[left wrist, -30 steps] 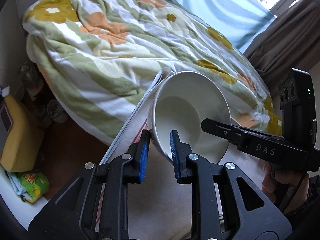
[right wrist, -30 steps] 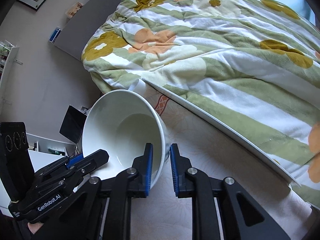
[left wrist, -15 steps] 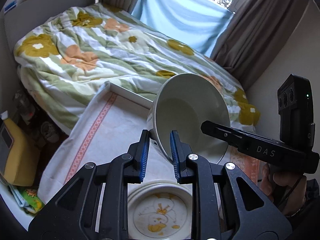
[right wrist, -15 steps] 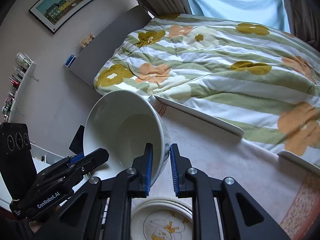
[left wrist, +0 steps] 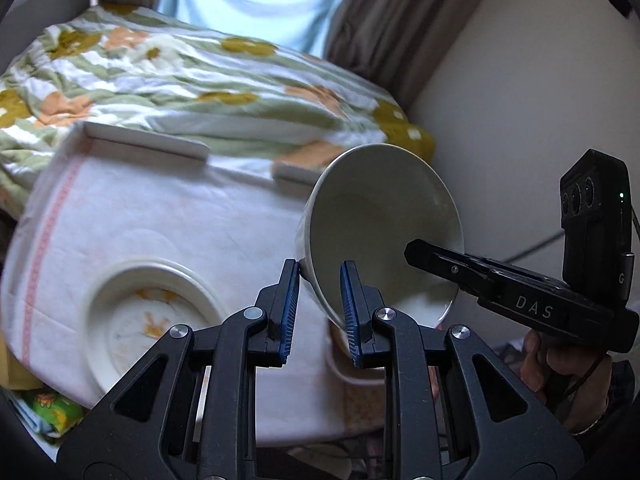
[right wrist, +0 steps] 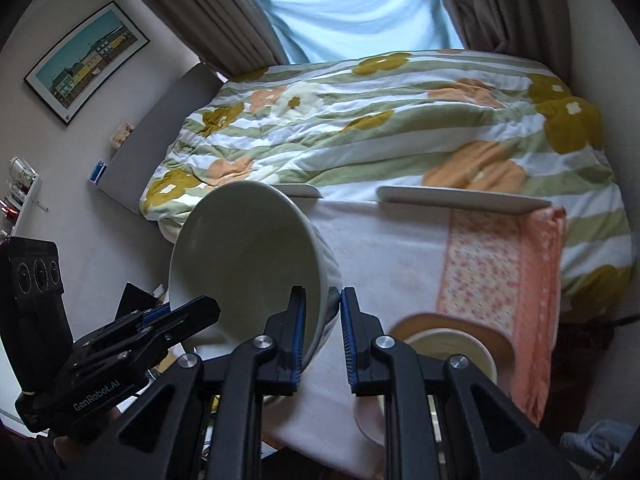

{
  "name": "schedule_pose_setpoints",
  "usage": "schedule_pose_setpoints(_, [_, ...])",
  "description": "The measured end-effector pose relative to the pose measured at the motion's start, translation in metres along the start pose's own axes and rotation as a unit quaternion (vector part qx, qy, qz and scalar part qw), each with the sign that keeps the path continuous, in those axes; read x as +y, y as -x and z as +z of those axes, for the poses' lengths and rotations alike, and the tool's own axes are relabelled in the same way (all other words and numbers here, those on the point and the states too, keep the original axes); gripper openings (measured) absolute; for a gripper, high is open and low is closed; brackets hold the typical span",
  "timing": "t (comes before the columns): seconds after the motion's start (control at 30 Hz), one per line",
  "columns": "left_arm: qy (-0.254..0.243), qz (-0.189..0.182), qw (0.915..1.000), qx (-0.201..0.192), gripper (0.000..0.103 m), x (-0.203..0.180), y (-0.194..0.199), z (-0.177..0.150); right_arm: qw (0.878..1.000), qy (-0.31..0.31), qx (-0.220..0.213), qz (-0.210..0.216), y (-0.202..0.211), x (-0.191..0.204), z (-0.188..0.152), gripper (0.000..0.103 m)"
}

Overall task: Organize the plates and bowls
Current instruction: 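Carry the white bowl with both grippers and lower it into the cream bowl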

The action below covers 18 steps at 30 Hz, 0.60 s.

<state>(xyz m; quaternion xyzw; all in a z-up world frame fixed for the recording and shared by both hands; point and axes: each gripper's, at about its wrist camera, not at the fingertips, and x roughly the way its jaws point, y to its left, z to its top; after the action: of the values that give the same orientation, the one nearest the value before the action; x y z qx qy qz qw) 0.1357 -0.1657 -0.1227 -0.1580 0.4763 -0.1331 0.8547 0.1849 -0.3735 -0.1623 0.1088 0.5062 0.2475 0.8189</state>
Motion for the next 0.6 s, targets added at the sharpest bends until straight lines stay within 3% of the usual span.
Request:
schedule_pose_setpoints(0.23, [-0.052, -0.012, 0.9956, 0.077, 0.019, -0.049, -0.058, -0.035, 0.997, -0.070, 0.012, -0.044, 0.009, -0.061, -0.047, 0.016])
schedule_pose_setpoints(0.43, [-0.094, 0.008, 0.9865, 0.134, 0.018, -0.062, -0.103, -0.057, 0.991, -0.118, 0.029, -0.060, -0.006, -0.094, -0.069, 0.016])
schedule_pose_setpoints(0.6, [-0.118, 0.024, 0.9804, 0.155, 0.018, -0.057, -0.126, -0.057, 0.988, -0.136, 0.034, -0.067, -0.016, -0.112, -0.076, 0.016])
